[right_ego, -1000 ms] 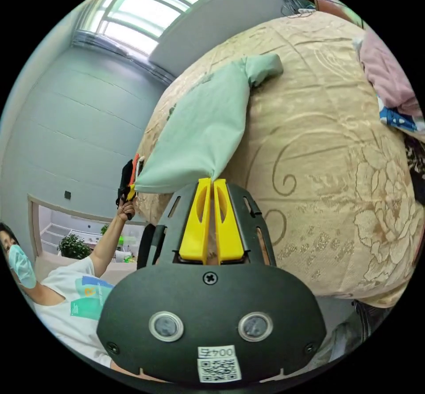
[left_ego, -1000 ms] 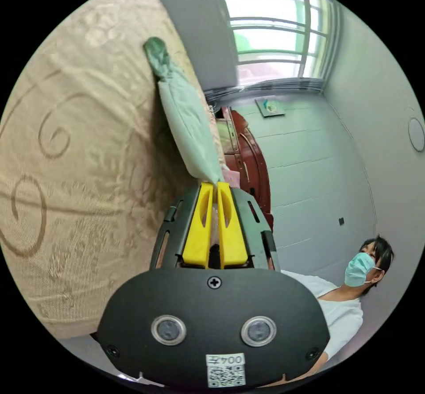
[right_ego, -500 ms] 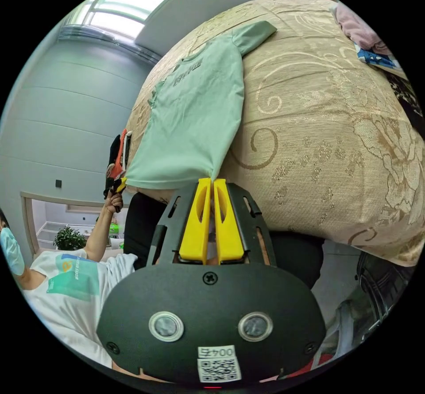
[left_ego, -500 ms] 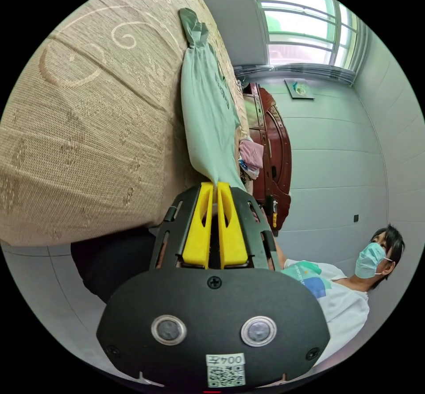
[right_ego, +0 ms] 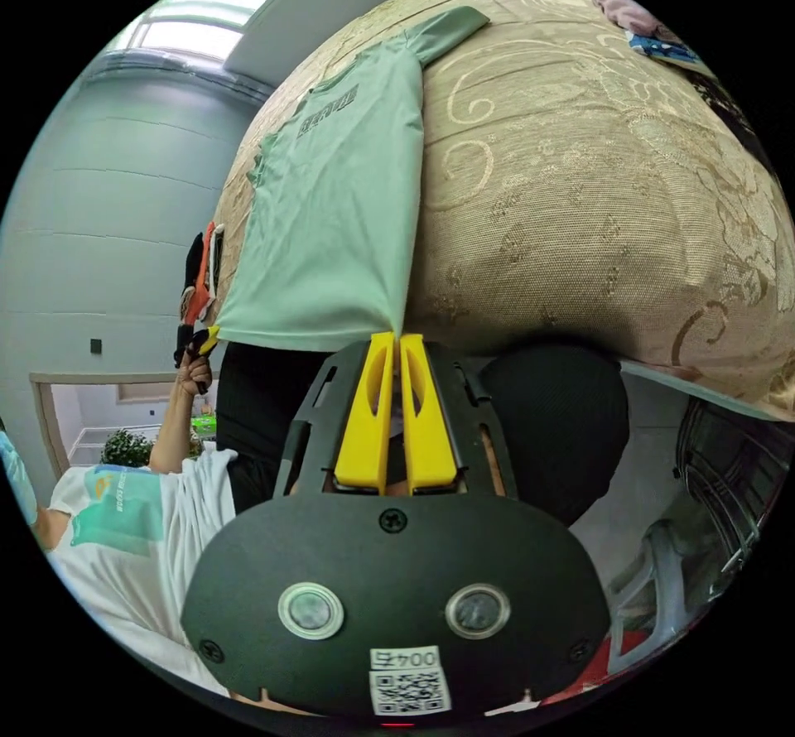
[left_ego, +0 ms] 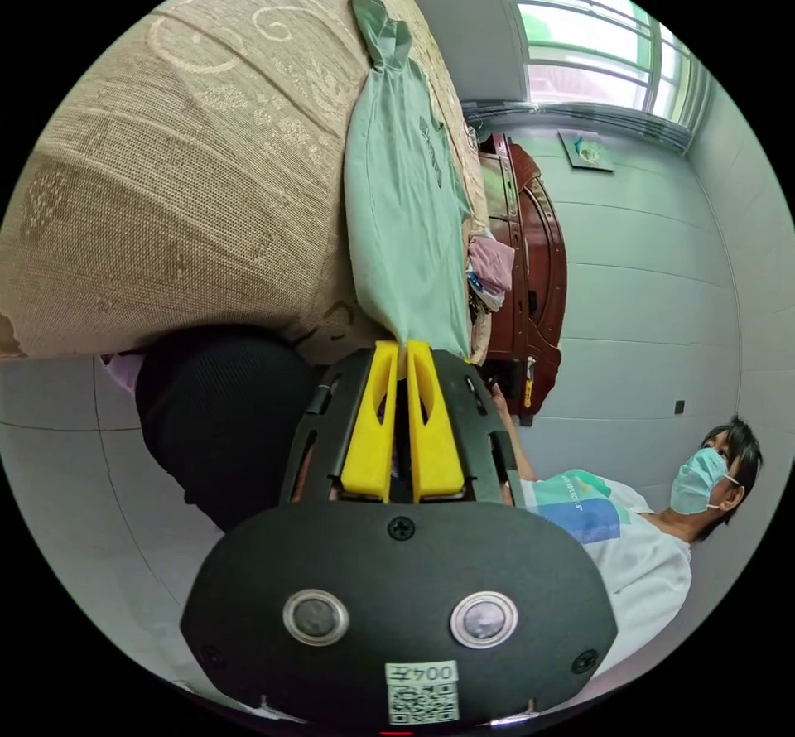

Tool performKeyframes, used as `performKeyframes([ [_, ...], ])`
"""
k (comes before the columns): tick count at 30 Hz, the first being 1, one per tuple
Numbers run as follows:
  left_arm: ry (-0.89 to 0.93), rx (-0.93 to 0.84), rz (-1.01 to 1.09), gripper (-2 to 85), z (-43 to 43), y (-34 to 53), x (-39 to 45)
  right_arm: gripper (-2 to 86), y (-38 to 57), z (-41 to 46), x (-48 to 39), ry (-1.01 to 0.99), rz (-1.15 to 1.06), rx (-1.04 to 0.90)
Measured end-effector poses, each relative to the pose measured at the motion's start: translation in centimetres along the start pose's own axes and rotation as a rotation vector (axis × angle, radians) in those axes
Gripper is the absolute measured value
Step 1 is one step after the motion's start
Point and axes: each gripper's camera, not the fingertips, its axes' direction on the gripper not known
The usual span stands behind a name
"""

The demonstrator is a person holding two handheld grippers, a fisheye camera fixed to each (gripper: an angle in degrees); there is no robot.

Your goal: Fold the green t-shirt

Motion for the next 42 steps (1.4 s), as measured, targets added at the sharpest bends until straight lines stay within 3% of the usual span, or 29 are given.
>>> performKeyframes([
  [6,0.019,0.129,-0.017,5.0,-1.3,4.1,-0.3,8.0,0.0,0.9,-0.5,0.115,0.059,-0.074],
  [10,-0.107,0.225,-0.023,5.8,-2.6,7.2,0.7,8.6,1.0,-0.8,-1.4,0.2,0.076,0.014],
  [13,-0.169,0.263,0.085,4.9,-0.9,8.6,3.8,8.5,1.2,-0.9,-2.3,0.183,0.06,0.091],
  [16,-0.144,0.228,0.251,5.1,4.8,8.7,8.0,10.7,1.0,0.4,-2.6,0.165,0.054,0.096],
  [22,-0.212,-0.045,0.582,7.9,22.7,10.1,16.7,12.2,1.7,3.3,-2.3,0.254,0.131,0.013],
  [25,-0.31,-0.172,0.735,9.5,30.9,12.3,19.9,6.9,1.8,4.7,-1.5,0.211,0.122,-0.041],
  [30,-0.534,-0.328,0.983,13.4,41.8,17.8,23.6,0.4,2.7,2.3,-2.1,0.091,0.067,0.053],
  [38,-0.774,-0.289,1.213,16.1,49.6,22.9,28.5,-0.1,2.8,-0.2,-7.0,-0.086,-0.124,0.077],
  [42,-0.84,-0.083,1.221,3.3,47.7,22.9,30.5,0.6,3.4,-1.6,-8.4,-0.112,-0.188,0.129],
])
